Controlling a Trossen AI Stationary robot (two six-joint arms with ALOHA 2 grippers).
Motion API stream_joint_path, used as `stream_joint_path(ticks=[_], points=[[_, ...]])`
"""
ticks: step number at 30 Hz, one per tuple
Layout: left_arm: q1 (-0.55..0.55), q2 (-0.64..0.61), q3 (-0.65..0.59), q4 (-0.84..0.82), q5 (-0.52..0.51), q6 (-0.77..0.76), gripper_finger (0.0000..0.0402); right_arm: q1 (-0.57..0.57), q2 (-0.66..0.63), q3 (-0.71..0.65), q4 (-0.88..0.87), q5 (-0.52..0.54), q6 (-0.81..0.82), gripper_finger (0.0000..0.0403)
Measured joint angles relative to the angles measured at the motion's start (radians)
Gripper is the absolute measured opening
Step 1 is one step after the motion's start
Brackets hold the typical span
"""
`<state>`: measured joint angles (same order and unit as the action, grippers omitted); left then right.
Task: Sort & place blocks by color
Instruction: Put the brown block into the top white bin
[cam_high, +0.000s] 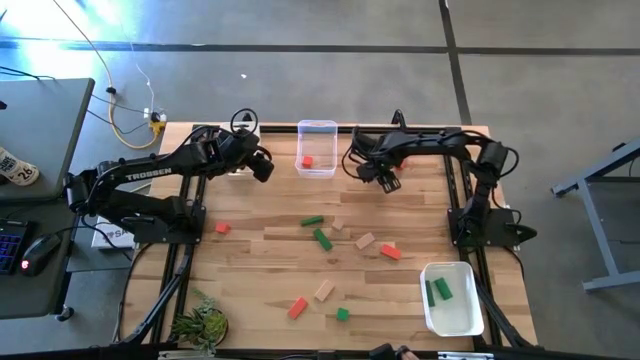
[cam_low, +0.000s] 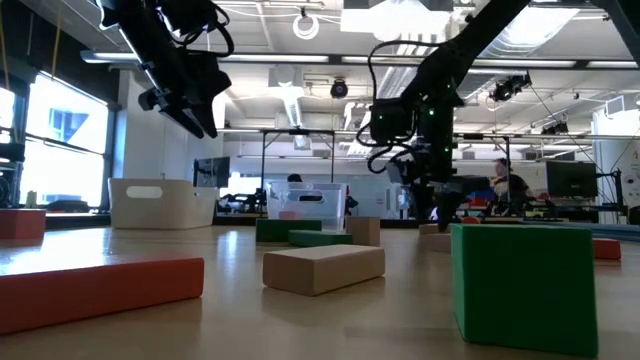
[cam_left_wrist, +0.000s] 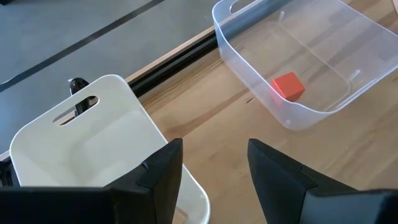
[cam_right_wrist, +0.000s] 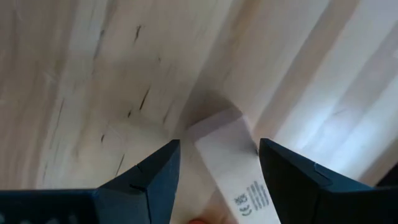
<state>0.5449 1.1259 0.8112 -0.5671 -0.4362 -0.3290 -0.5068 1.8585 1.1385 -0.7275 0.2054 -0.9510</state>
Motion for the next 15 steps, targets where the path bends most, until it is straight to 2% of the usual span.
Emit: stream_joint_path(ticks=[8,15], points=[[0.000,0.000,0.000,0.000,0.000,0.000,0.0168,0.000,0.023,0.002,0.005,0.006,0.009,0.0199],[0.000,0.000,0.000,0.000,0.000,0.000,0.0168,0.000,0.024,0.002,-0.008,-0.007,0.033,0.0124]])
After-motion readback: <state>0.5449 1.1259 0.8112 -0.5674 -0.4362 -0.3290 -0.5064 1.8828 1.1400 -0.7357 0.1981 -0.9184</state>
